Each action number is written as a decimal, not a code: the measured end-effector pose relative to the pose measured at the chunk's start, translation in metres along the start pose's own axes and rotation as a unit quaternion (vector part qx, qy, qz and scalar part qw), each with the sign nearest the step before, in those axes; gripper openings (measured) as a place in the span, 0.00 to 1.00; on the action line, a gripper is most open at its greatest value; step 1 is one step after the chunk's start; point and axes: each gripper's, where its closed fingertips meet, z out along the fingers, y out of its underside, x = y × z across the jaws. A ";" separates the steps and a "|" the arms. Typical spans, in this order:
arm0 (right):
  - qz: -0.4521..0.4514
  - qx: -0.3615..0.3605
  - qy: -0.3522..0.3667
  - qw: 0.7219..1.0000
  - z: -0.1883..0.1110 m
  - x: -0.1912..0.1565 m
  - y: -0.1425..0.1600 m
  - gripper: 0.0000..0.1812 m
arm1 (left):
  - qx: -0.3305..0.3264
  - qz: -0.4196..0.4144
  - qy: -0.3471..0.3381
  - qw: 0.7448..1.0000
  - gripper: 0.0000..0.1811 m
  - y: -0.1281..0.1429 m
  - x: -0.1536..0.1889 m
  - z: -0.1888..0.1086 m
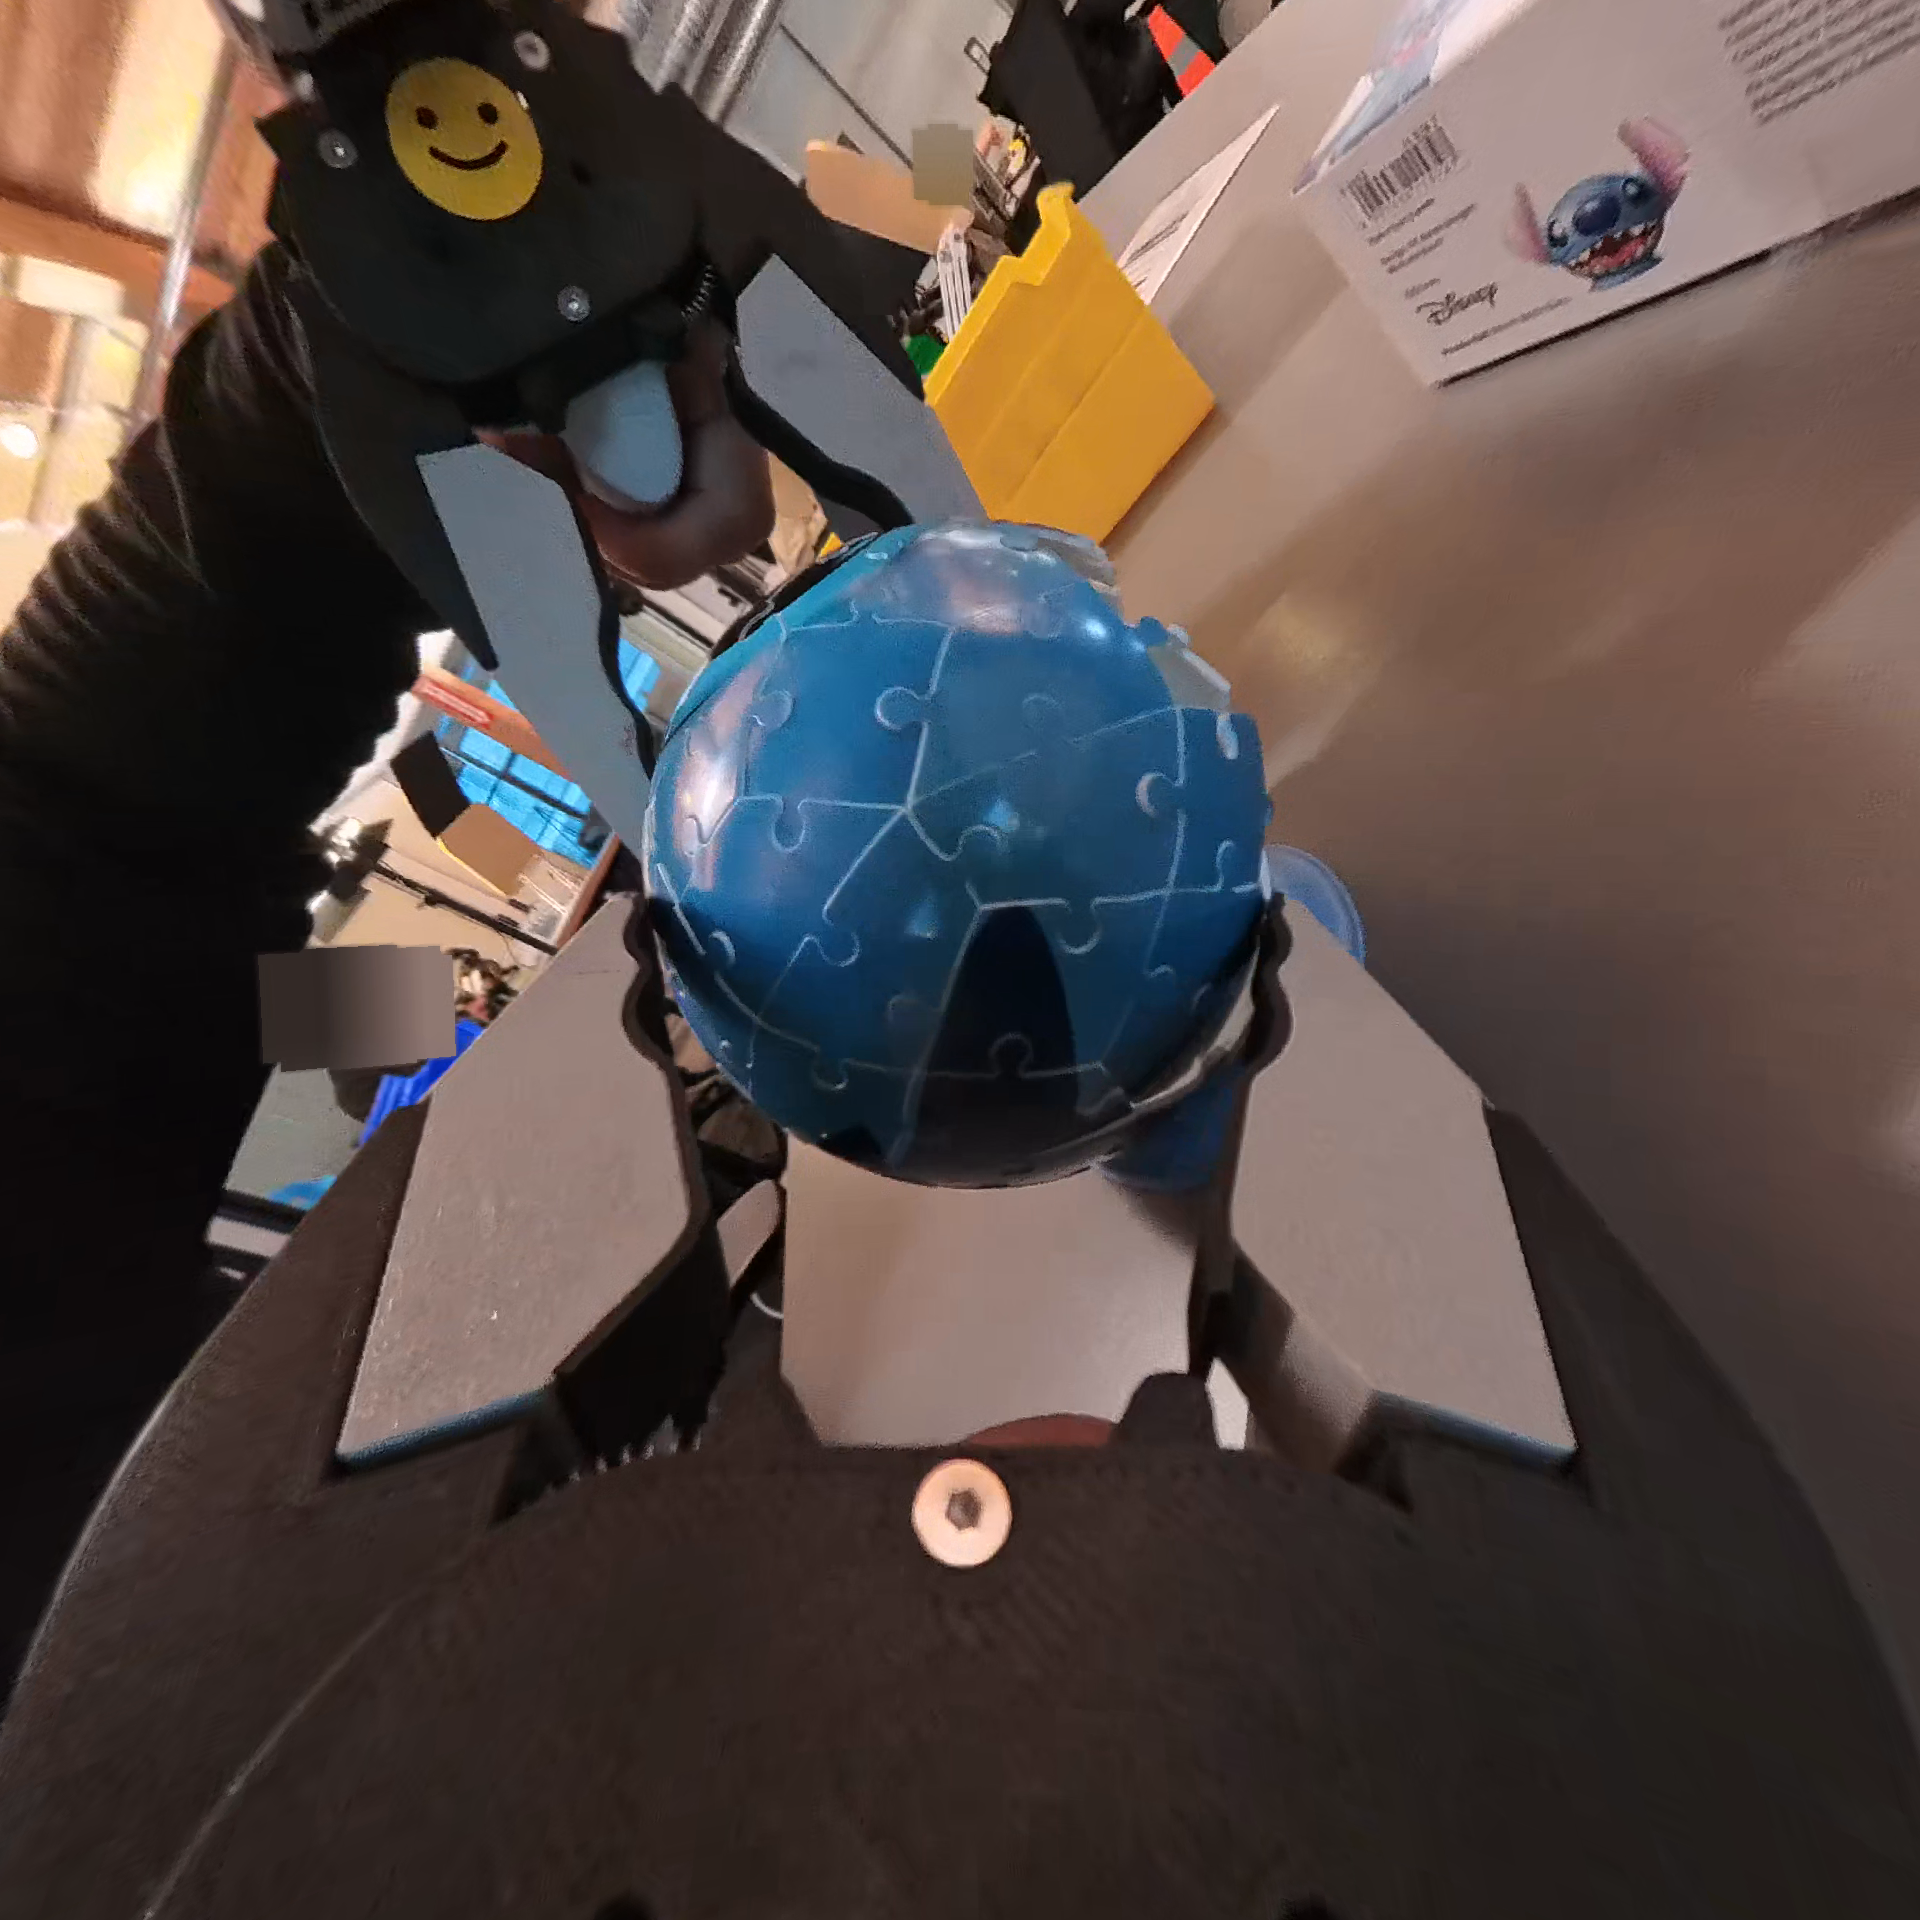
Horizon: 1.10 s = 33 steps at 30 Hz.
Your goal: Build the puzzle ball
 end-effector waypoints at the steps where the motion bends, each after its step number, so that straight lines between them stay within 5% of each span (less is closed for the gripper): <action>1: -0.011 0.001 0.000 1.000 0.000 0.000 -0.001 0.62 | 0.017 0.008 0.000 1.000 0.54 -0.002 0.000 0.000; 9: -0.119 0.035 -0.015 0.992 -0.013 -0.011 -0.018 0.60 | 0.212 0.129 -0.096 0.964 0.56 0.005 -0.008 0.002; 12: -0.205 0.034 0.005 0.978 -0.021 -0.014 -0.018 0.57 | 0.294 0.181 -0.174 0.922 0.57 0.004 -0.009 0.000; 17: -0.372 0.028 0.121 0.920 -0.028 -0.002 -0.014 0.70 | 0.394 0.241 -0.273 0.844 0.58 -0.001 -0.010 -0.007; 20: -0.467 0.017 0.139 0.873 -0.026 -0.012 -0.002 0.75 | 0.415 0.284 -0.292 0.814 0.53 0.001 -0.007 -0.002; 26: -0.582 -0.027 0.201 0.788 -0.015 0.000 0.012 0.76 | 0.401 0.349 -0.321 0.784 0.58 -0.007 -0.006 0.012; 33: -0.645 -0.055 0.211 0.732 -0.005 0.016 0.010 0.68 | 0.421 0.375 -0.356 0.745 0.56 -0.014 -0.010 0.013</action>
